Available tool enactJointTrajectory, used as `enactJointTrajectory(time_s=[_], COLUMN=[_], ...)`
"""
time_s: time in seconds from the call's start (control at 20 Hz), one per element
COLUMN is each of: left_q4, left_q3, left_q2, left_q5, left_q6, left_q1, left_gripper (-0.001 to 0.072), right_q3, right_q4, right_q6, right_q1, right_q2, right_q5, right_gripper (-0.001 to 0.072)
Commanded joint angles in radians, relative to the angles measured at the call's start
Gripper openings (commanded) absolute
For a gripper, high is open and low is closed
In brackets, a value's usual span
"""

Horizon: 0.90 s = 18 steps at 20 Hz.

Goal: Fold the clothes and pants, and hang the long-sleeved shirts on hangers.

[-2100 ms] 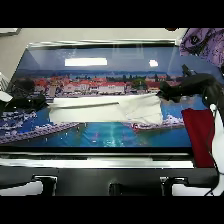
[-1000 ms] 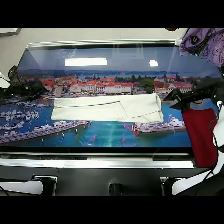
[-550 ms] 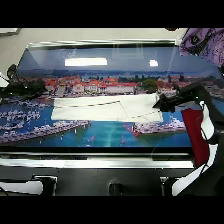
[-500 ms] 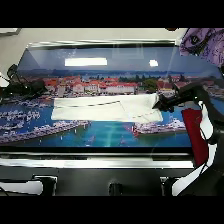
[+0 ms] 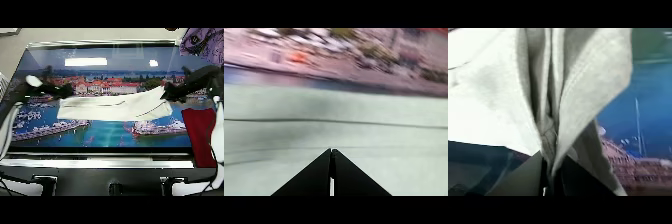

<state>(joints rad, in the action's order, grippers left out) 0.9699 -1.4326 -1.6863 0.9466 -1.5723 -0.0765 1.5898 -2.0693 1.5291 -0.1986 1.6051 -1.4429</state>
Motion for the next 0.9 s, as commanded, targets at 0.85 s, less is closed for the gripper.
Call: enactJointTrajectory(time_s=[0.85], left_q4=[-0.362], left_q3=[-0.56], left_q2=[-0.588], left_q5=[-0.203], left_q6=[-0.211], left_q1=[-0.706], left_gripper=[0.0018], right_q3=[0.121], right_q4=[0.273], right_q6=[-0.124], right_q1=[0.002], right_q2=[-0.299], right_q5=[-0.079], right_gripper=[0.0032])
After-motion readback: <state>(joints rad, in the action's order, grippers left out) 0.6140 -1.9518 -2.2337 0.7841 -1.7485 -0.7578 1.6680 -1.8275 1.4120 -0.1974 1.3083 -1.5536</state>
